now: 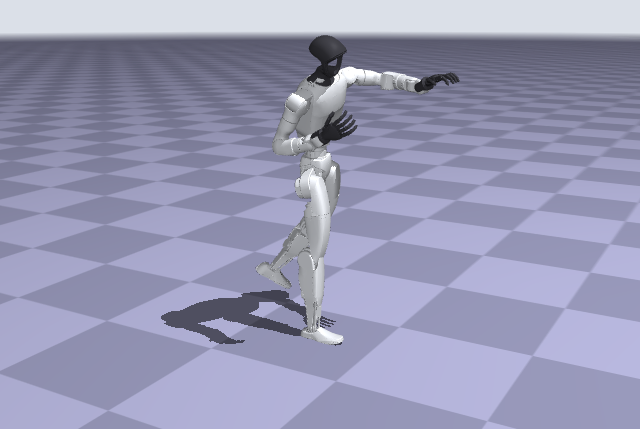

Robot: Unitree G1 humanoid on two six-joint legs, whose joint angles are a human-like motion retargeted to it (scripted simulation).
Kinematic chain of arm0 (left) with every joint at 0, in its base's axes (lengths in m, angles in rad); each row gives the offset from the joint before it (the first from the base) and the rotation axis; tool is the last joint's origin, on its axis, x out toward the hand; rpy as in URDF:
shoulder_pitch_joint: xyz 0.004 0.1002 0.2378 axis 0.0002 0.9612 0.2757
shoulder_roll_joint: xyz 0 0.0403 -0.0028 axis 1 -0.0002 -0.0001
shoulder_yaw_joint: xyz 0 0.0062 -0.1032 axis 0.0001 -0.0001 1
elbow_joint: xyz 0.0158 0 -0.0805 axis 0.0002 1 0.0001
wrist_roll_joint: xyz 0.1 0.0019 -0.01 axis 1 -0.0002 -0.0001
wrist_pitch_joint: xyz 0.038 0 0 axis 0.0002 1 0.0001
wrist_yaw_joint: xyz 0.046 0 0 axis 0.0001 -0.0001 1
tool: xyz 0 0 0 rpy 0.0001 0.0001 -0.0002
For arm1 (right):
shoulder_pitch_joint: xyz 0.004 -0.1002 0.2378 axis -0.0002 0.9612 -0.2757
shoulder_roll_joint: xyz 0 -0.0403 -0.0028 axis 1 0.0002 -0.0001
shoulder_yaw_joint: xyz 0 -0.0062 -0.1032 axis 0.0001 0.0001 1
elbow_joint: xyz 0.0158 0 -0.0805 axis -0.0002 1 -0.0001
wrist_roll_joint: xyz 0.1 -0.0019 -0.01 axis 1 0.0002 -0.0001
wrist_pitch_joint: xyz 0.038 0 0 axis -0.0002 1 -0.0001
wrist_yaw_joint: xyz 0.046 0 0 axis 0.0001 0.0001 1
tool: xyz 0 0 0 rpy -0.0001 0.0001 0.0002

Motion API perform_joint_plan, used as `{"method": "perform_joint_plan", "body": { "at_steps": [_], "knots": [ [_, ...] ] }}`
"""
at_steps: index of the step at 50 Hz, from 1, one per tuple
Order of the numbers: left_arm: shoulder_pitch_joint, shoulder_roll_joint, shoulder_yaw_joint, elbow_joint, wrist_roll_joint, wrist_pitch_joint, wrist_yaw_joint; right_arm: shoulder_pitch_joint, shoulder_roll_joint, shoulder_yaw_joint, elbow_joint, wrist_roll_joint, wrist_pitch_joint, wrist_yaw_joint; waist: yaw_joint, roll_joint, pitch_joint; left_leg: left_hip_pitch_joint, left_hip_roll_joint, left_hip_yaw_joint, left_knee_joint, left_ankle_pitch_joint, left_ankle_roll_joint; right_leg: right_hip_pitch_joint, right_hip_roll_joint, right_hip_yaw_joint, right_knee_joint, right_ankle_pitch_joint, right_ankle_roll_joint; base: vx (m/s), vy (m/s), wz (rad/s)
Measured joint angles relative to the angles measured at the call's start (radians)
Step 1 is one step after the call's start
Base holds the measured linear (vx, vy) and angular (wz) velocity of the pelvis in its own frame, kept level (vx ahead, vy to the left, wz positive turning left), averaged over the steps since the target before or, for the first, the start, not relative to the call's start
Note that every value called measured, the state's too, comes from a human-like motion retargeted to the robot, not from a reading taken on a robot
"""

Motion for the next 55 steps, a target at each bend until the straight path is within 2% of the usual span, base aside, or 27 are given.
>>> {"method": "perform_joint_plan", "body": {
  "at_steps": [2, 3, 5, 6, 8, 10, 12, 13, 15, 18, 21, 22, 23, 25, 29, 33, 37, 38, 40, 42, 43, 45, 47, 49, 51, 53, 55],
  "knots": [
    [0.487, -0.057, 0.466, -0.295, -0.029, -0.043, -0.027, 0.068, 0.022, -0.011, -0.019, -0.024, 0.010, 0.023, 0.030, -0.005, 0.039, 0.053, -0.045, -0.008, -0.025, 0.057, -0.033, 0.014, 0.030, 0.112, -0.021, 0.004, -0.004, 0.39, -0.10, -2.77],
    [0.678, -0.116, 0.643, -0.413, -0.031, -0.061, -0.093, 0.106, 0.027, -0.019, -0.024, -0.029, 0.016, 0.039, 0.054, -0.010, 0.056, 0.066, -0.077, -0.039, -0.034, 0.066, -0.047, 0.018, 0.042, 0.168, -0.032, 0.009, -0.001, 0.35, -0.05, -2.79],
    [0.860, -0.177, 0.809, -0.533, -0.028, -0.065, -0.268, 0.170, 0.028, -0.042, -0.018, -0.013, 0.031, 0.068, 0.110, -0.020, 0.078, 0.054, -0.142, -0.135, -0.025, 0.034, -0.062, 0.024, 0.053, 0.260, -0.053, 0.020, 0.013, 0.29, -0.01, -2.31],
    [0.843, -0.155, 0.792, -0.538, -0.019, -0.046, -0.330, 0.184, 0.017, -0.039, -0.009, 0.003, 0.037, 0.070, 0.125, -0.023, 0.083, 0.026, -0.161, -0.179, -0.003, -0.003, -0.060, 0.028, 0.049, 0.286, -0.059, 0.020, 0.021, 0.22, 0.02, -1.50],
    [0.676, -0.071, 0.638, -0.468, 0.030, -0.007, -0.358, 0.176, -0.013, -0.012, 0.019, 0.021, 0.029, 0.043, 0.136, -0.024, 0.087, -0.050, -0.169, -0.232, 0.053, -0.082, -0.049, 0.031, 0.038, 0.309, -0.063, 0.017, 0.033, 0.14, 0.03, -0.55],
    [0.253, 0.002, 0.246, -0.207, 0.118, 0.009, -0.216, 0.113, -0.048, 0.029, 0.069, 0.014, -0.009, -0.028, 0.126, -0.018, 0.087, -0.138, -0.134, -0.224, 0.094, -0.152, -0.031, 0.037, 0.028, 0.295, -0.061, 0.008, 0.041, 0.08, 0.04, 0.34],
    [-0.193, -0.048, -0.167, 0.189, 0.158, 0.024, -0.093, 0.032, -0.071, 0.075, 0.131, 0.031, -0.034, -0.080, 0.091, -0.024, 0.091, -0.200, -0.089, -0.168, 0.059, -0.194, -0.018, 0.047, 0.022, 0.265, -0.055, -0.005, 0.045, 0.07, 0.04, 0.69],
    [-0.348, -0.098, -0.310, 0.391, 0.155, 0.031, -0.093, -0.008, -0.082, 0.096, 0.169, 0.026, -0.028, -0.076, 0.064, -0.029, 0.094, -0.224, -0.072, -0.133, 0.017, -0.205, -0.016, 0.047, 0.022, 0.251, -0.043, -0.016, 0.045, 0.07, 0.04, 0.68],
    [-0.548, -0.198, -0.482, 0.729, 0.106, 0.025, -0.173, -0.061, -0.071, 0.149, 0.233, 0.129, -0.025, -0.056, 0.011, -0.038, 0.098, -0.258, -0.050, -0.053, -0.106, -0.206, -0.033, 0.043, 0.032, 0.229, -0.020, -0.038, 0.045, 0.08, 0.05, 0.52],
    [-0.675, -0.234, -0.535, 0.867, -0.015, -0.013, -0.240, -0.056, 0.012, 0.201, 0.312, 0.367, -0.029, -0.037, -0.037, -0.055, 0.120, -0.291, -0.039, 0.038, -0.317, -0.157, -0.086, 0.042, 0.065, 0.220, 0.007, -0.067, 0.041, 0.11, 0.08, 0.02],
    [-0.663, -0.173, -0.466, 0.619, -0.227, -0.068, -0.142, 0.028, 0.113, 0.180, 0.406, 0.594, -0.004, 0.009, -0.033, -0.083, 0.156, -0.315, -0.035, 0.050, -0.470, -0.085, -0.122, 0.059, 0.092, 0.247, 0.019, -0.083, 0.028, 0.15, 0.10, -0.57],
    [-0.629, -0.151, -0.421, 0.496, -0.308, -0.100, -0.104, 0.059, 0.148, 0.154, 0.447, 0.670, -0.023, 0.015, -0.023, -0.094, 0.169, -0.321, -0.030, 0.049, -0.505, -0.064, -0.129, 0.068, 0.099, 0.260, 0.020, -0.085, 0.021, 0.15, 0.12, -0.80],
    [-0.584, -0.134, -0.367, 0.369, -0.387, -0.147, -0.077, 0.086, 0.182, 0.116, 0.496, 0.739, -0.081, -0.002, -0.010, -0.106, 0.182, -0.325, -0.023, 0.051, -0.531, -0.050, -0.136, 0.079, 0.104, 0.272, 0.016, -0.086, 0.013, 0.16, 0.13, -0.80],
    [-0.463, -0.107, -0.243, 0.118, -0.541, -0.234, -0.082, 0.125, 0.237, 0.029, 0.617, 0.855, -0.131, -0.014, 0.015, -0.135, 0.206, -0.334, -0.005, 0.069, -0.548, -0.040, -0.144, 0.102, 0.110, 0.294, 0.006, -0.089, -0.002, 0.17, 0.14, -0.77],
    [-0.080, -0.102, 0.037, -0.331, -0.777, -0.344, -0.204, 0.140, 0.288, -0.204, 0.861, 0.971, -0.212, -0.074, 0.047, -0.202, 0.219, -0.335, 0.039, 0.162, -0.514, -0.056, -0.138, 0.141, 0.112, 0.317, -0.018, -0.096, -0.011, 0.20, 0.17, -0.66],
    [0.478, -0.175, 0.371, -0.666, -0.858, -0.331, -0.325, 0.133, 0.217, -0.475, 0.948, 0.923, -0.245, -0.139, 0.049, -0.266, 0.171, -0.335, 0.086, 0.228, -0.429, -0.059, -0.105, 0.173, 0.116, 0.324, -0.036, -0.110, -0.004, 0.26, 0.22, -0.48],
    [0.970, -0.364, 0.559, -0.786, -0.916, -0.296, -0.375, 0.098, 0.055, -0.743, 0.949, 0.877, -0.262, -0.147, 0.090, -0.357, 0.082, -0.333, 0.113, 0.191, -0.368, -0.013, -0.066, 0.216, 0.115, 0.322, -0.043, -0.128, -0.014, 0.33, 0.27, -0.15],
    [1.059, -0.414, 0.569, -0.788, -0.948, -0.284, -0.381, 0.093, -0.018, -0.799, 0.991, 0.800, -0.241, -0.176, 0.116, -0.387, 0.053, -0.335, 0.110, 0.181, -0.351, -0.025, -0.057, 0.224, 0.107, 0.318, -0.040, -0.135, -0.018, 0.35, 0.29, 0.27],
    [1.180, -0.491, 0.555, -0.776, -1.026, -0.279, -0.388, 0.073, -0.153, -0.897, 1.000, 0.784, -0.218, -0.181, 0.175, -0.458, 0.013, -0.344, 0.090, 0.144, -0.323, -0.053, -0.053, 0.249, 0.084, 0.280, -0.034, -0.146, -0.015, 0.33, 0.28, 0.76],
    [1.234, -0.501, 0.525, -0.768, -1.040, -0.299, -0.404, 0.135, -0.386, -0.981, 1.101, 0.414, -0.171, -0.282, 0.261, -0.529, -0.015, -0.363, 0.060, 0.100, -0.306, -0.085, -0.058, 0.266, 0.062, 0.213, -0.015, -0.162, -0.006, 0.32, 0.27, 1.21],
    [1.241, -0.493, 0.503, -0.770, -1.040, -0.302, -0.411, 0.171, -0.506, -1.007, 1.122, 0.223, -0.110, -0.333, 0.310, -0.559, -0.028, -0.374, 0.046, 0.078, -0.304, -0.099, -0.061, 0.269, 0.054, 0.173, 0.000, -0.171, -0.003, 0.31, 0.26, 1.38],
    [1.207, -0.456, 0.447, -0.775, -1.026, -0.296, -0.434, 0.242, -0.751, -1.028, 1.156, -0.140, 0.065, -0.346, 0.411, -0.612, -0.039, -0.399, 0.020, 0.022, -0.313, -0.115, -0.073, 0.274, 0.046, 0.065, 0.040, -0.190, 0.006, 0.26, 0.24, 1.58],
    [1.104, -0.418, 0.369, -0.770, -0.971, -0.283, -0.445, 0.260, -0.972, -0.977, 1.181, -0.305, 0.147, -0.290, 0.524, -0.643, -0.026, -0.422, 0.004, -0.035, -0.332, -0.128, -0.084, 0.273, 0.052, -0.066, 0.096, -0.204, 0.005, 0.18, 0.19, 1.70],
    [0.955, -0.420, 0.269, -0.744, -0.882, -0.271, -0.448, 0.245, -1.165, -0.875, 1.218, -0.335, 0.150, -0.226, 0.653, -0.641, 0.017, -0.438, 0.000, -0.086, -0.353, -0.151, -0.100, 0.271, 0.070, -0.188, 0.159, -0.212, -0.005, 0.11, 0.15, 1.76],
    [0.811, -0.479, 0.159, -0.702, -0.780, -0.267, -0.446, 0.244, -1.324, -0.752, 1.250, -0.327, 0.136, -0.114, 0.787, -0.613, 0.079, -0.443, -0.002, -0.120, -0.374, -0.193, -0.111, 0.269, 0.094, -0.285, 0.213, -0.210, -0.017, 0.09, 0.12, 1.78],
    [0.703, -0.590, 0.044, -0.651, -0.677, -0.274, -0.433, 0.285, -1.450, -0.666, 1.268, -0.345, 0.141, 0.049, 0.914, -0.560, 0.148, -0.434, -0.006, -0.127, -0.400, -0.243, -0.110, 0.270, 0.119, -0.360, 0.244, -0.195, -0.024, 0.10, 0.10, 1.86],
    [0.634, -0.718, -0.059, -0.603, -0.592, -0.276, -0.416, 0.392, -1.539, -0.685, 1.270, -0.383, 0.159, 0.166, 1.014, -0.481, 0.215, -0.420, -0.012, -0.108, -0.430, -0.284, -0.097, 0.274, 0.139, -0.429, 0.246, -0.179, -0.027, 0.09, 0.08, 2.06]
  ]
}}
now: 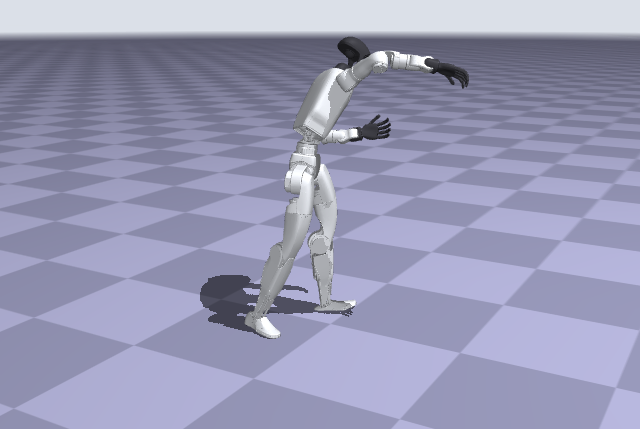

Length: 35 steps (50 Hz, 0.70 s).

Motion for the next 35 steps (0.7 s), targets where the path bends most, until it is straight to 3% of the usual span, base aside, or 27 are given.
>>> {"method": "perform_joint_plan", "body": {
  "at_steps": [2, 3, 4, 6, 12, 18, 20, 22, 23, 25, 26, 27, 28, 29, 30, 31, 32, 33, 35],
  "knots": [
    [-0.005, -0.100, -0.018, 0.045, 0.084, 0.009, 0.011, 0.435, -0.169, -0.412, 0.043, -0.020, 0.011, 0.012, 0.024, 0.081, 0.021, -0.005, -0.001, 0.032, -0.007, -0.025, 0.029, -0.020, -0.003, -0.052, 0.015, -0.004, 0.000, 0.13, 0.05, 2.03],
    [0.001, -0.098, 0.001, 0.056, 0.120, 0.006, 0.013, 0.632, -0.266, -0.624, 0.056, -0.007, 0.006, -0.010, 0.014, 0.083, 0.024, -0.051, 0.008, 0.034, 0.041, -0.046, 0.053, -0.068, -0.029, -0.080, 0.082, -0.025, 0.010, 0.15, 0.00, 2.05],
    [0.005, -0.119, 0.005, 0.055, 0.133, 0.007, 0.019, 0.698, -0.298, -0.704, 0.027, 0.031, -0.001, -0.025, 0.022, 0.124, 0.031, -0.072, 0.004, 0.017, 0.033, -0.019, 0.044, -0.074, -0.018, -0.091, 0.038, -0.020, 0.002, 0.14, 0.00, 2.03],
    [0.019, -0.163, -0.003, 0.049, 0.128, 0.009, 0.044, 0.698, -0.298, -0.696, -0.110, 0.146, -0.013, -0.058, 0.057, 0.220, 0.042, -0.109, -0.010, -0.045, 0.010, 0.057, 0.015, -0.084, 0.005, -0.079, -0.066, -0.007, -0.016, 0.18, 0.01, 1.74],
    [0.150, -0.177, 0.049, 0.077, -0.015, -0.022, 0.147, 0.698, -0.298, -0.547, -0.691, 0.431, -0.073, -0.150, 0.063, 0.362, 0.043, -0.209, -0.078, -0.252, 0.001, 0.156, -0.016, -0.193, -0.038, 0.145, -0.170, 0.023, 0.006, 0.22, -0.03, 1.57],
    [0.339, -0.305, 0.139, 0.008, -0.659, -0.068, 0.032, 0.698, -0.256, -0.436, -1.116, 0.626, -0.161, -0.256, -0.038, 0.440, 0.043, -0.216, -0.109, -0.364, -0.031, 0.161, 0.010, -0.281, -0.095, 0.340, -0.163, 0.108, 0.046, 0.23, -0.06, 1.11],
    [0.398, -0.345, 0.126, -0.021, -0.826, -0.133, -0.008, 0.698, -0.173, -0.383, -1.207, 0.674, -0.212, -0.287, -0.066, 0.472, 0.043, -0.195, -0.117, -0.383, -0.027, 0.163, 0.016, -0.277, -0.123, 0.346, -0.171, 0.145, 0.056, 0.20, -0.06, 0.59],
    [0.437, -0.324, 0.069, 0.023, -1.034, -0.030, 0.002, 0.698, -0.063, -0.332, -1.279, 0.728, -0.252, -0.313, -0.076, 0.493, 0.043, -0.180, -0.118, -0.382, 0.044, 0.131, 0.046, -0.298, -0.168, 0.325, -0.090, 0.150, 0.063, 0.23, -0.06, 0.14],
    [0.470, -0.377, 0.073, 0.009, -1.268, -0.080, 0.067, 0.698, -0.008, -0.292, -1.297, 0.745, -0.299, -0.352, -0.084, 0.511, 0.043, -0.165, -0.122, -0.381, 0.054, 0.134, 0.065, -0.289, -0.188, 0.306, -0.103, 0.171, 0.048, 0.21, -0.05, -0.06],
    [0.503, -0.391, 0.063, -0.012, -1.418, -0.090, 0.078, 0.698, 0.096, -0.243, -1.333, 0.778, -0.339, -0.369, -0.104, 0.529, 0.041, -0.135, -0.119, -0.368, 0.102, 0.112, 0.084, -0.294, -0.226, 0.261, -0.061, 0.194, 0.044, 0.22, -0.06, -0.25],
    [0.509, -0.340, 0.005, -0.031, -1.507, -0.079, 0.040, 0.375, 0.334, 0.108, -1.351, 0.768, -0.296, -0.325, -0.050, 0.511, 0.043, -0.078, -0.125, -0.356, 0.100, 0.104, 0.086, -0.247, -0.240, 0.236, -0.093, 0.215, 0.044, 0.25, -0.07, -0.47],
    [0.539, -0.287, 0.001, -0.077, -1.570, -0.045, -0.003, -0.030, 0.610, 0.522, -1.282, 0.746, -0.254, -0.283, -0.028, 0.434, 0.037, -0.042, -0.125, -0.339, 0.111, 0.093, 0.089, -0.232, -0.255, 0.213, -0.095, 0.228, 0.043, 0.27, -0.10, -0.71],
    [0.617, -0.232, 0.102, -0.180, -1.576, 0.034, -0.055, -0.597, 0.965, 1.062, -1.044, 0.700, -0.212, -0.243, -0.066, 0.236, 0.020, -0.050, -0.115, -0.314, 0.145, 0.075, 0.091, -0.281, -0.274, 0.194, -0.036, 0.227, 0.041, 0.27, -0.12, -0.75],
    [0.615, -0.130, 0.190, -0.165, -1.553, 0.019, -0.044, -0.779, 1.101, 1.237, -0.939, 0.663, -0.212, -0.251, -0.103, 0.168, 0.007, -0.043, -0.112, -0.301, 0.160, 0.064, 0.094, -0.299, -0.287, 0.164, -0.017, 0.234, 0.039, 0.26, -0.13, -0.65],
    [0.572, -0.003, 0.270, -0.091, -1.515, -0.042, -0.001, -0.768, 1.127, 1.229, -0.902, 0.631, -0.233, -0.284, -0.138, 0.165, -0.004, -0.028, -0.111, -0.292, 0.167, 0.055, 0.096, -0.301, -0.297, 0.129, -0.018, 0.243, 0.037, 0.23, -0.10, -0.49],
    [0.529, 0.021, 0.381, -0.074, -1.391, -0.156, 0.065, -0.716, 1.160, 1.186, -0.890, 0.613, -0.241, -0.300, -0.156, 0.160, -0.002, 0.012, -0.122, -0.279, 0.145, 0.059, 0.090, -0.275, -0.299, 0.102, -0.068, 0.270, 0.037, 0.22, -0.09, -0.46],
    [0.492, 0.052, 0.418, -0.077, -1.251, -0.212, 0.111, -0.663, 1.192, 1.143, -0.881, 0.599, -0.247, -0.310, -0.176, 0.155, -0.001, 0.047, -0.133, -0.265, 0.127, 0.061, 0.087, -0.254, -0.302, 0.076, -0.112, 0.298, 0.041, 0.22, -0.09, -0.48],
    [0.469, 0.097, 0.307, -0.120, -1.081, -0.152, 0.117, -0.609, 1.225, 1.102, -0.880, 0.597, -0.250, -0.310, -0.199, 0.147, -0.003, 0.075, -0.146, -0.253, 0.119, 0.058, 0.087, -0.241, -0.308, 0.056, -0.141, 0.327, 0.053, 0.22, -0.10, -0.47],
    [0.397, 0.173, 0.255, -0.158, -0.908, -0.127, 0.126, -0.492, 1.279, 1.021, -0.875, 0.589, -0.249, -0.305, -0.246, 0.138, -0.027, 0.114, -0.163, -0.228, 0.119, 0.046, 0.085, -0.240, -0.314, 0.032, -0.163, 0.366, 0.066, 0.22, -0.12, -0.49]
  ]
}}
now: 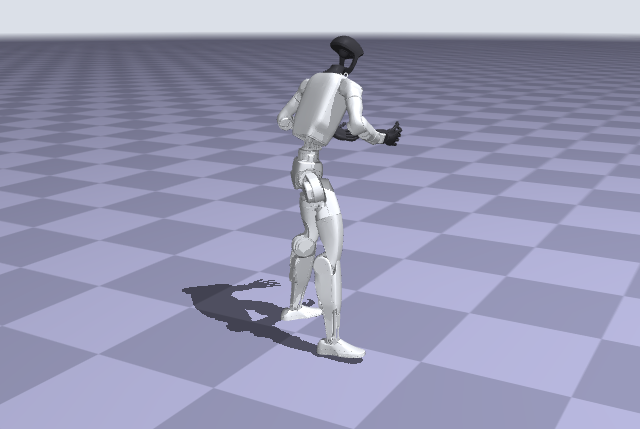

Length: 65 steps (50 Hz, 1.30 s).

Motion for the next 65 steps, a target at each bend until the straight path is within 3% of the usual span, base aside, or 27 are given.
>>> {"method": "perform_joint_plan", "body": {
  "at_steps": [2, 5, 10, 14, 15, 16, 18, 20, 23, 25, 27, 28, 30, 31, 33, 36, 38, 40, 43, 48, 51, 54, 58, 61, 65],
  "knots": [
    [-0.119, 0.061, -0.004, -0.045, 0.277, -0.001, -0.085, 0.120, 0.058, -0.095, -0.001, -0.089, 0.086, 0.048, -0.050, 0.010, -0.014, 0.029, -0.003, 0.026, 0.032, -0.045, -0.012, 0.026, 0.007, -0.050, -0.023, 0.025, -0.024, 0.22, -0.14, -0.61],
    [-0.304, 0.188, 0.021, -0.062, 0.763, 0.049, 0.057, 0.263, 0.094, -0.197, -0.007, -0.140, 0.105, 0.073, -0.134, 0.024, -0.056, 0.057, -0.001, 0.083, 0.074, -0.078, -0.005, 0.036, 0.007, -0.080, -0.011, -0.057, -0.052, 0.20, -0.14, -1.01],
    [-0.520, 0.246, 0.160, -0.109, 1.173, 0.145, 0.160, 0.368, 0.075, -0.298, -0.033, -0.160, 0.136, 0.149, -0.310, 0.093, -0.117, 0.130, 0.039, 0.243, 0.143, -0.123, -0.035, -0.008, 0.039, 0.090, 0.030, -0.129, -0.063, 0.22, -0.12, -1.76],
    [-0.690, 0.333, 0.210, -0.047, 1.343, 0.245, 0.118, 0.296, -0.006, -0.279, -0.016, -0.192, 0.158, 0.172, -0.497, 0.161, -0.185, 0.201, 0.077, 0.413, 0.139, -0.131, -0.042, -0.079, 0.118, 0.245, 0.034, -0.141, -0.056, 0.24, -0.14, -2.25],
    [-0.762, 0.370, 0.177, 0.002, 1.373, 0.272, 0.094, 0.268, -0.024, -0.261, -0.006, -0.198, 0.158, 0.163, -0.549, 0.175, -0.204, 0.214, 0.081, 0.450, 0.132, -0.131, -0.035, -0.090, 0.136, 0.271, 0.023, -0.141, -0.048, 0.24, -0.18, -1.74],
    [-0.915, 0.400, 0.061, 0.141, 1.406, 0.297, 0.089, 0.230, -0.032, -0.243, 0.016, -0.202, 0.152, 0.143, -0.600, 0.187, -0.215, 0.222, 0.081, 0.474, 0.126, -0.131, -0.019, -0.094, 0.150, 0.286, 0.004, -0.139, -0.037, 0.24, -0.18, -1.37],
    [-1.262, 0.405, -0.253, 0.514, 1.481, 0.345, 0.143, 0.179, -0.029, -0.234, 0.056, -0.204, 0.128, 0.091, -0.696, 0.212, -0.224, 0.237, 0.080, 0.506, 0.114, -0.127, 0.017, -0.082, 0.168, 0.299, -0.041, -0.132, -0.014, 0.24, -0.17, -0.73],
    [-1.540, 0.334, -0.586, 0.964, 1.548, 0.402, 0.238, 0.161, -0.009, -0.256, 0.081, -0.210, 0.106, 0.035, -0.782, 0.241, -0.223, 0.246, 0.081, 0.524, 0.108, -0.117, 0.057, -0.063, 0.180, 0.300, -0.079, -0.129, 0.002, 0.28, -0.16, -0.36],
    [-1.537, 0.376, -0.724, 1.179, 1.575, 0.423, 0.189, 0.185, 0.032, -0.306, 0.053, -0.246, 0.110, 0.030, -0.872, 0.275, -0.218, 0.264, 0.090, 0.574, 0.131, -0.071, 0.081, -0.060, 0.202, 0.354, -0.100, -0.142, 0.004, 0.35, -0.18, -1.06],
    [-1.368, 0.507, -0.586, 1.022, 1.539, 0.397, 0.233, 0.238, 0.085, -0.345, 0.006, -0.271, 0.120, 0.053, -0.870, 0.257, -0.204, 0.297, 0.092, 0.617, 0.169, -0.022, 0.076, -0.060, 0.227, 0.448, -0.106, -0.151, 0.000, 0.40, -0.21, -2.49],
    [-0.988, 0.594, -0.216, 0.739, 1.516, 0.386, 0.295, 0.331, 0.125, -0.385, -0.027, -0.287, 0.134, 0.083, -0.818, 0.223, -0.189, 0.337, 0.087, 0.628, 0.235, 0.039, 0.078, -0.043, 0.259, 0.577, -0.118, -0.155, -0.004, 0.43, -0.20, -3.37],
    [-0.786, 0.595, -0.015, 0.616, 1.524, 0.380, 0.281, 0.381, 0.135, -0.409, -0.029, -0.293, 0.140, 0.100, -0.785, 0.207, -0.183, 0.345, 0.086, 0.610, 0.285, 0.069, 0.085, -0.029, 0.273, 0.640, -0.127, -0.154, -0.006, 0.42, -0.17, -3.35],
    [-0.522, 0.580, 0.254, 0.449, 1.541, 0.372, 0.182, 0.453, 0.147, -0.450, -0.004, -0.303, 0.153, 0.127, -0.726, 0.176, -0.171, 0.314, 0.091, 0.518, 0.421, 0.122, 0.104, -0.001, 0.293, 0.745, -0.148, -0.153, -0.011, 0.38, -0.12, -2.83],
    [-0.506, 0.592, 0.266, 0.425, 1.548, 0.371, 0.144, 0.469, 0.147, -0.454, 0.014, -0.297, 0.154, 0.128, -0.711, 0.164, -0.167, 0.270, 0.086, 0.437, 0.495, 0.143, 0.102, 0.009, 0.298, 0.777, -0.149, -0.158, -0.016, 0.32, -0.06, -1.99],
    [-0.596, 0.633, 0.154, 0.450, 1.586, 0.382, 0.122, 0.471, 0.135, -0.441, 0.048, -0.271, 0.144, 0.114, -0.704, 0.152, -0.167, 0.157, 0.067, 0.267, 0.633, 0.161, 0.080, 0.019, 0.303, 0.813, -0.149, -0.171, -0.025, 0.26, -0.01, -0.97],
    [-1.166, 0.571, -0.445, 0.870, 1.695, 0.424, 0.226, 0.383, 0.104, -0.383, 0.090, -0.261, 0.114, 0.050, -0.726, 0.138, -0.167, 0.011, 0.057, 0.115, 0.748, 0.104, 0.046, 0.044, 0.291, 0.790, -0.147, -0.196, -0.037, 0.20, 0.03, 0.24],
    [-1.434, 0.430, -0.699, 1.261, 1.726, 0.459, 0.252, 0.287, 0.071, -0.326, 0.107, -0.260, 0.103, 0.012, -0.764, 0.124, -0.162, -0.048, 0.102, 0.124, 0.762, 0.024, 0.068, 0.068, 0.282, 0.755, -0.145, -0.213, -0.044, 0.17, 0.03, 0.73],
    [-1.544, 0.310, -0.734, 1.550, 1.667, 0.471, 0.214, 0.203, 0.054, -0.277, 0.106, -0.263, 0.101, 0.003, -0.796, 0.103, -0.165, -0.075, 0.161, 0.203, 0.712, -0.051, 0.103, 0.084, 0.275, 0.727, -0.135, -0.234, -0.049, 0.18, 0.03, 0.54],
    [-1.598, 0.261, -0.603, 1.566, 1.386, 0.391, 0.209, 0.130, 0.085, -0.236, 0.081, -0.266, 0.103, 0.011, -0.779, 0.076, -0.165, -0.058, 0.201, 0.369, 0.509, -0.095, 0.108, 0.083, 0.283, 0.722, -0.110, -0.261, -0.060, 0.21, 0.02, -0.02],
    [-1.364, 0.251, -0.361, 0.936, 0.920, 0.160, 0.353, 0.124, 0.209, -0.207, 0.041, -0.230, 0.099, -0.004, -0.650, 0.068, -0.149, -0.004, 0.148, 0.544, 0.067, 0.014, -0.018, 0.110, 0.323, 0.729, -0.081, -0.292, -0.057, 0.26, 0.04, -0.20],
    [-1.069, 0.110, -0.150, 0.573, 0.615, 0.057, 0.209, 0.134, 0.260, -0.227, 0.060, -0.176, 0.102, 0.005, -0.579, 0.086, -0.146, -0.001, 0.126, 0.581, -0.042, 0.136, -0.048, 0.164, 0.348, 0.684, -0.076, -0.316, -0.064, 0.33, 0.07, 0.67],
    [-0.741, -0.053, -0.005, 0.347, 0.406, 0.077, 0.007, 0.169, 0.307, -0.291, 0.062, -0.150, 0.094, 0.018, -0.525, 0.087, -0.170, -0.031, 0.144, 0.561, 0.063, 0.110, 0.005, 0.236, 0.357, 0.598, -0.063, -0.353, -0.078, 0.41, 0.07, 1.45],
    [-0.343, -0.127, 0.055, 0.206, 0.293, 0.140, -0.055, 0.191, 0.295, -0.533, 0.071, -0.280, 0.110, 0.001, -0.402, 0.022, -0.197, -0.016, 0.090, 0.440, 0.040, 0.073, 0.075, 0.295, 0.349, 0.458, -0.023, -0.392, -0.085, 0.42, 0.04, 1.63],
    [-0.073, -0.008, 0.088, 0.169, 0.306, 0.178, -0.122, 0.275, 0.167, -0.784, 0.141, -0.390, 0.148, -0.027, -0.295, -0.067, -0.204, -0.050, 0.064, 0.311, 0.069, 0.069, 0.075, 0.314, 0.348, 0.324, 0.042, -0.416, -0.087, 0.41, -0.02, 2.12],
    [0.190, 0.222, 0.229, 0.206, 0.333, 0.184, -0.182, 0.393, -0.153, -1.052, 0.460, -0.485, 0.211, -0.182, -0.143, -0.190, -0.168, -0.083, 0.028, 0.158, 0.044, 0.084, 0.041, 0.320, 0.361, 0.174, 0.116, -0.424, -0.095, 0.36, -0.05, 2.09]
  ]
}}
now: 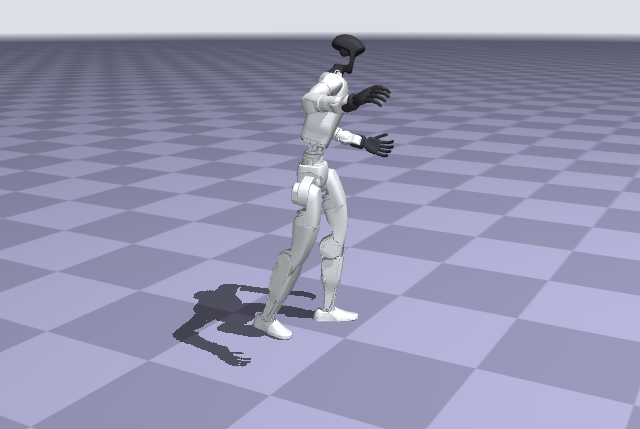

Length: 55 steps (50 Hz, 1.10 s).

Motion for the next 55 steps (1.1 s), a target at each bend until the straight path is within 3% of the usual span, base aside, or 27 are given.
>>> {"method": "perform_joint_plan", "body": {
  "at_steps": [3, 5, 8, 10, 12, 14, 18, 20, 21, 22, 24, 27, 30, 35, 37, 40, 41, 42, 43, 44, 47, 51, 55],
  "knots": [
    [0.105, 0.058, 0.091, 0.047, 0.014, -0.067, 0.042, -0.013, -0.296, -0.120, 0.424, -0.056, 0.079, -0.286, 0.106, -0.058, 0.062, -0.003, -0.014, -0.095, -0.044, 0.025, -0.055, 0.012, 0.022, -0.093, 0.024, 0.018, -0.015, 0.26, -0.06, 1.75],
    [0.121, 0.063, 0.124, 0.073, 0.061, -0.103, 0.038, -0.057, -0.514, -0.191, 0.734, -0.043, 0.109, -0.301, 0.176, -0.060, 0.110, -0.018, 0.000, -0.152, -0.027, 0.022, -0.126, 0.024, 0.050, -0.148, 0.037, 0.042, -0.018, 0.20, -0.06, 1.43],
    [0.093, 0.010, 0.122, 0.091, 0.154, -0.061, -0.047, -0.107, -0.819, -0.234, 1.028, -0.076, 0.132, 0.035, 0.285, -0.001, 0.178, 0.004, 0.030, -0.208, -0.070, 0.032, -0.177, 0.010, 0.076, -0.199, 0.119, 0.087, -0.024, 0.15, -0.06, 0.95],
    [0.061, -0.054, 0.064, 0.103, 0.194, -0.041, -0.089, -0.121, -0.940, -0.173, 1.058, -0.165, 0.119, 0.242, 0.373, 0.062, 0.205, 0.021, 0.069, -0.232, -0.102, 0.034, -0.178, -0.033, 0.085, -0.214, 0.231, 0.130, -0.041, 0.13, -0.07, 0.51],
    [0.019, -0.155, -0.042, 0.133, 0.154, -0.052, -0.073, -0.080, -0.995, -0.052, 0.890, -0.116, 0.083, 0.324, 0.459, 0.118, 0.213, 0.018, 0.103, -0.243, -0.127, 0.034, -0.133, -0.129, 0.067, -0.202, 0.399, 0.190, -0.054, 0.12, -0.08, 0.20],
    [-0.017, -0.273, -0.158, 0.172, 0.022, -0.059, -0.032, -0.015, -1.024, 0.041, 0.607, 0.001, 0.051, 0.317, 0.534, 0.159, 0.225, 0.012, 0.101, -0.249, -0.161, 0.045, -0.032, -0.250, 0.017, -0.163, 0.580, 0.248, -0.055, 0.12, -0.10, 0.21],
    [-0.087, -0.396, -0.313, 0.242, -0.189, -0.035, -0.006, -0.006, -0.975, 0.124, -0.071, 0.145, -0.006, 0.278, 0.660, 0.292, 0.238, -0.024, 0.116, -0.313, -0.156, 0.028, 0.001, -0.399, -0.042, -0.117, 0.766, 0.275, -0.018, 0.16, -0.12, 0.78],
    [-0.090, -0.371, -0.327, 0.256, -0.287, -0.023, -0.020, -0.467, -0.793, 0.633, -0.380, 0.109, -0.010, 0.288, 0.712, 0.327, 0.238, -0.022, 0.109, -0.356, -0.158, 0.021, 0.007, -0.418, -0.104, -0.124, 0.794, 0.225, -0.023, 0.18, -0.14, 1.35],
    [-0.017, -0.385, -0.205, 0.241, -0.363, -0.007, -0.018, -1.025, -0.552, 1.206, -0.320, 0.079, 0.000, 0.286, 0.636, 0.294, 0.228, -0.025, 0.095, -0.383, -0.166, 0.025, 0.010, -0.424, -0.148, -0.128, 0.790, 0.200, -0.029, 0.19, -0.16, 1.62],
    [0.040, -0.406, -0.116, 0.225, -0.442, 0.000, -0.020, -1.403, -0.376, 1.604, -0.301, 0.056, 0.004, 0.288, 0.579, 0.282, 0.222, -0.029, 0.085, -0.409, -0.172, 0.028, 0.013, -0.429, -0.186, -0.131, 0.776, 0.177, -0.037, 0.18, -0.17, 1.69],
    [0.084, -0.460, -0.070, 0.191, -0.594, -0.017, -0.042, -1.415, -0.298, 1.673, -0.416, 0.045, -0.008, 0.313, 0.545, 0.344, 0.224, -0.037, 0.082, -0.461, -0.178, 0.030, 0.017, -0.427, -0.236, -0.130, 0.700, 0.145, -0.058, 0.15, -0.18, 1.54],
    [0.133, -0.496, -0.009, 0.144, -0.743, -0.025, -0.078, -1.306, -0.256, 1.617, -0.541, 0.079, -0.020, 0.324, 0.496, 0.411, 0.224, -0.044, 0.082, -0.524, -0.185, 0.031, 0.010, -0.403, -0.289, -0.127, 0.509, 0.104, -0.074, 0.14, -0.22, 1.28],
    [0.179, -0.507, 0.035, 0.094, -0.804, -0.043, -0.083, -1.112, -0.242, 1.473, -0.587, 0.151, -0.054, 0.247, 0.432, 0.431, 0.224, -0.043, 0.077, -0.559, -0.193, 0.028, 0.007, -0.365, -0.331, -0.152, 0.248, 0.108, -0.052, 0.13, -0.28, 0.80],
    [0.194, -0.498, 0.034, -0.011, -0.804, -0.096, -0.051, -0.736, -0.148, 1.128, -0.576, 0.226, -0.133, 0.073, 0.338, 0.385, 0.224, -0.013, 0.054, -0.522, -0.183, -0.009, 0.010, -0.339, -0.411, -0.319, -0.072, 0.194, 0.040, 0.15, -0.35, -0.09],
    [0.165, -0.477, 0.001, -0.057, -0.800, -0.090, -0.037, -0.584, -0.077, 0.969, -0.589, 0.242, -0.145, 0.064, 0.306, 0.365, 0.213, 0.007, 0.050, -0.492, -0.162, -0.034, 0.017, -0.341, -0.428, -0.349, -0.107, 0.239, 0.062, 0.18, -0.40, -0.59],
    [0.087, -0.433, -0.064, -0.124, -0.762, -0.091, 0.100, -0.385, 0.068, 0.782, -0.632, 0.343, -0.153, 0.082, 0.246, 0.339, 0.184, 0.037, 0.054, -0.447, -0.111, -0.077, 0.030, -0.344, -0.436, -0.303, -0.102, 0.303, 0.064, 0.20, -0.44, -0.73],
    [0.047, -0.331, -0.046, -0.058, -0.189, -0.105, 0.290, -0.334, 0.101, 0.732, -0.647, 0.380, -0.183, 0.104, 0.213, 0.338, 0.169, 0.043, 0.066, -0.430, -0.083, -0.093, 0.025, -0.342, -0.428, -0.281, -0.092, 0.307, 0.066, 0.22, -0.46, -0.85],
    [0.016, -0.293, -0.046, -0.059, 0.012, -0.115, 0.309, -0.290, 0.142, 0.702, -0.662, 0.420, -0.204, 0.133, 0.180, 0.338, 0.154, 0.053, 0.080, -0.408, -0.056, -0.108, 0.016, -0.341, -0.416, -0.260, -0.083, 0.305, 0.067, 0.23, -0.45, -1.01],
    [0.001, -0.382, -0.083, -0.194, -0.530, -0.118, -0.014, -0.261, 0.201, 0.710, -0.676, 0.465, -0.205, 0.174, 0.145, 0.343, 0.141, 0.068, 0.101, -0.375, -0.033, -0.120, -0.001, -0.340, -0.398, -0.239, -0.073, 0.293, 0.066, 0.24, -0.43, -1.17],
    [-0.020, -0.423, -0.094, -0.251, -0.738, -0.112, -0.132, -0.237, 0.243, 0.719, -0.690, 0.500, -0.207, 0.196, 0.101, 0.349, 0.125, 0.082, 0.125, -0.336, -0.008, -0.126, -0.013, -0.342, -0.379, -0.217, -0.060, 0.277, 0.061, 0.25, -0.41, -1.29],
    [-0.092, -0.474, -0.083, -0.315, -0.798, -0.113, -0.161, -0.193, 0.318, 0.752, -0.725, 0.587, -0.204, 0.239, -0.062, 0.369, 0.081, 0.124, 0.198, -0.188, 0.069, -0.128, -0.037, -0.361, -0.317, -0.137, -0.022, 0.226, 0.038, 0.27, -0.37, -1.50],
    [-0.229, -0.478, -0.074, -0.387, -0.806, -0.154, -0.143, -0.168, 0.377, 0.786, -0.752, 0.634, -0.174, 0.279, -0.295, 0.374, 0.032, 0.195, 0.247, 0.025, 0.146, -0.090, -0.022, -0.387, -0.253, -0.003, -0.022, 0.197, 0.014, 0.28, -0.31, -1.73],
    [-0.427, -0.306, 0.001, -0.315, -0.631, -0.183, -0.086, -0.131, 0.412, 0.781, -0.757, 0.625, -0.155, 0.297, -0.479, 0.377, 0.008, 0.276, 0.259, 0.190, 0.219, -0.021, -0.005, -0.381, -0.203, 0.137, -0.057, 0.190, 0.013, 0.31, -0.23, -1.89]
  ]
}}
